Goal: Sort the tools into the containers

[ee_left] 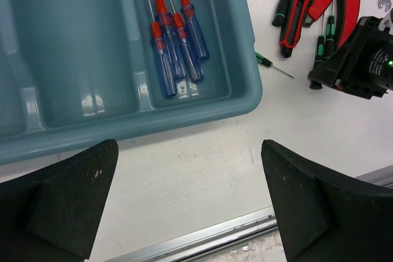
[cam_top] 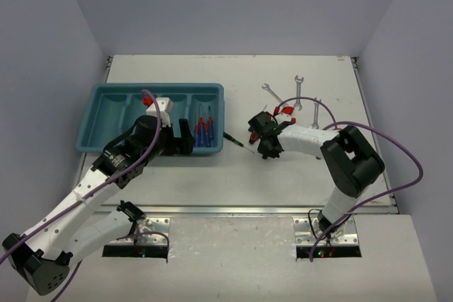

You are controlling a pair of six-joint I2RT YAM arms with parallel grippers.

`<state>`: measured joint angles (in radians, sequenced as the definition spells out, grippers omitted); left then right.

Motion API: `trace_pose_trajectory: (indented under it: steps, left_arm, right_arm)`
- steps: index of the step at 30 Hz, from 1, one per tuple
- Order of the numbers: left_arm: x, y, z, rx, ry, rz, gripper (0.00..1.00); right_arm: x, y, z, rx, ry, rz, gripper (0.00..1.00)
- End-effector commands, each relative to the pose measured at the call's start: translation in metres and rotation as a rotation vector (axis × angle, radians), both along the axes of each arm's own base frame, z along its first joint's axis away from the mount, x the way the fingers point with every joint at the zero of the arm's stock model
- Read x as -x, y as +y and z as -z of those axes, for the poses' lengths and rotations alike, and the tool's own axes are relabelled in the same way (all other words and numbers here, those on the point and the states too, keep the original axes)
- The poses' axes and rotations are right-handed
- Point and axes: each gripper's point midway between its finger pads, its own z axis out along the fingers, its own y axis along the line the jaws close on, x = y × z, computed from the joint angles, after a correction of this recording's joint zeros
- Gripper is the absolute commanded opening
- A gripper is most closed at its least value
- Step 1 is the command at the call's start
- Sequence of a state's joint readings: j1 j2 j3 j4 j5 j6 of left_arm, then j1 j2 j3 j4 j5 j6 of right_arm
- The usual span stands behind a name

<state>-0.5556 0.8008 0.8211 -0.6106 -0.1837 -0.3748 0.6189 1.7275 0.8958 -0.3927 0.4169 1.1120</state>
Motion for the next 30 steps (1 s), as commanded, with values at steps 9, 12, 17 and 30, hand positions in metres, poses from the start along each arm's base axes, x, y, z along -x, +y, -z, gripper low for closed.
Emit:
trace_pose_trajectory:
  steps: [9,12,17,30]
  left_arm:
    - [-0.005,0.005,-0.026,0.046,-0.065,-0.061,1.00]
    - [0.000,-0.007,-0.041,0.153,-0.062,-0.052,1.00]
    - [-0.003,-0.062,-0.078,0.445,-0.153,0.138,1.00]
    - [-0.007,-0.159,-0.087,0.643,-0.117,0.411,0.84]
  right_arm:
    - [-0.014,0.012,-0.083,-0.097,-0.217,-0.134,0.00]
    - [-0.008,0.024,-0.111,-0.175,-0.311,-0.294,0.00]
    - [0.040,0.091,-0.162,-0.534,-0.537,-0.811,0.00]
    - [0.090,0.120,-0.233,-0.876,-0.735,-1.044,0.00]
